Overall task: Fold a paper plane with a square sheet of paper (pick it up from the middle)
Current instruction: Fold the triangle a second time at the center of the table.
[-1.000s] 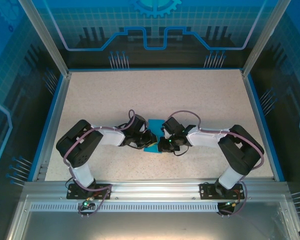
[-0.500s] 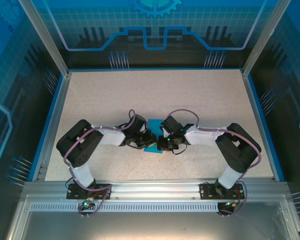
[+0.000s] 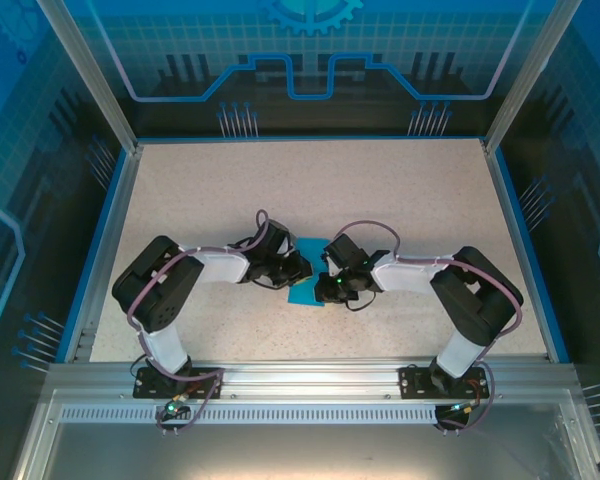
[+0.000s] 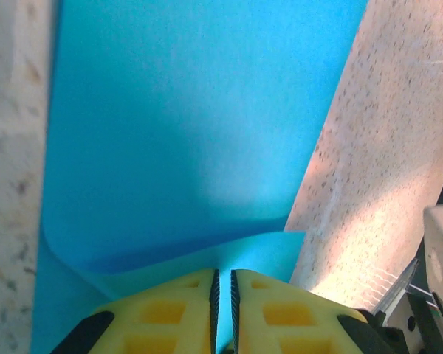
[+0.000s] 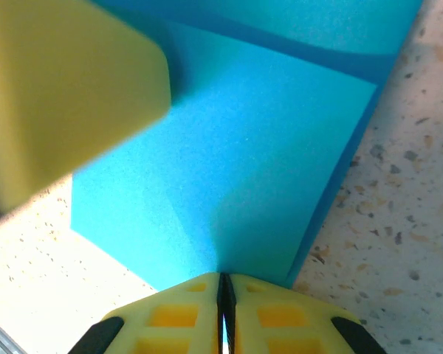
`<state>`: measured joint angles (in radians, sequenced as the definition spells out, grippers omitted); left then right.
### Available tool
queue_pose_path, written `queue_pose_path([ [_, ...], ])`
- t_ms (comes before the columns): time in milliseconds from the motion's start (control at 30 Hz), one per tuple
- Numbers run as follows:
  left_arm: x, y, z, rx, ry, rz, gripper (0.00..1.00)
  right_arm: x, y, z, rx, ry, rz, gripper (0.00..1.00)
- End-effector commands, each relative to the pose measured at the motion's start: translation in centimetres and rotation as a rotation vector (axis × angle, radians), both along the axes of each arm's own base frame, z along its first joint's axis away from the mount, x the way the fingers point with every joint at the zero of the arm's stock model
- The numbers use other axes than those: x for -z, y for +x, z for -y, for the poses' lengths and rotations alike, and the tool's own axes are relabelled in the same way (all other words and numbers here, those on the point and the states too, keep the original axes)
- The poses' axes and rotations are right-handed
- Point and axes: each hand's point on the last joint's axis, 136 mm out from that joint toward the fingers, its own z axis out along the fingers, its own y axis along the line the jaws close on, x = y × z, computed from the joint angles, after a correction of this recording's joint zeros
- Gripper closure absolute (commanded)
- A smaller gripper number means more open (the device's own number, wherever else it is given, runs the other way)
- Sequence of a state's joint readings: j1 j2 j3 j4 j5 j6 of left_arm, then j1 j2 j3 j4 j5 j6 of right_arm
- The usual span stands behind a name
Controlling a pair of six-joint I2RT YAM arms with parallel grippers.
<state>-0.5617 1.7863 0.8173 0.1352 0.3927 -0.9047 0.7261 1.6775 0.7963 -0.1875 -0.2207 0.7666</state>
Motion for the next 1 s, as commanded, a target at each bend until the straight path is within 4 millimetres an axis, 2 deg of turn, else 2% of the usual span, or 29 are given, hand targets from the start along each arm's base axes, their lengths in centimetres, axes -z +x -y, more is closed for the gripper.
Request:
queue_pose_path([
  [0, 1.0, 0.7, -1.1, 0.012, 0.041, 0.003, 0.83, 3.3, -3.5, 4.4, 0.012, -0.168, -0.136, 0.88],
  [433, 3.3, 0.9, -3.3, 0.006, 0.115, -0.009, 0.82, 3.0, -3.4, 4.5, 0.021, -0.162, -0.129, 0.88],
  [533, 3.3, 0.9, -3.9, -0.003, 0.126, -0.006, 0.82, 2.9, -3.4, 4.6, 0.024, -0.163, -0.126, 0.88],
  [633, 2.1, 1.4, -4.4, 0.009, 0.149, 0.033, 0.81, 3.0, -3.5, 4.6, 0.026, -0.165, -0.129, 0.88],
  [767, -0.4, 3.0, -4.8, 0.015, 0.179, 0.118, 0.80, 3.1, -3.4, 4.6, 0.028, -0.164, -0.129, 0.88],
  [867, -2.5, 3.7, -4.0, 0.029, 0.139, 0.167, 0.79, 3.1, -3.3, 4.4, 0.032, -0.157, -0.126, 0.88],
  [967, -4.3, 3.1, -2.5, 0.070, 0.088, 0.203, 0.77, 3.0, -3.2, 4.3, 0.031, -0.147, -0.128, 0.88],
])
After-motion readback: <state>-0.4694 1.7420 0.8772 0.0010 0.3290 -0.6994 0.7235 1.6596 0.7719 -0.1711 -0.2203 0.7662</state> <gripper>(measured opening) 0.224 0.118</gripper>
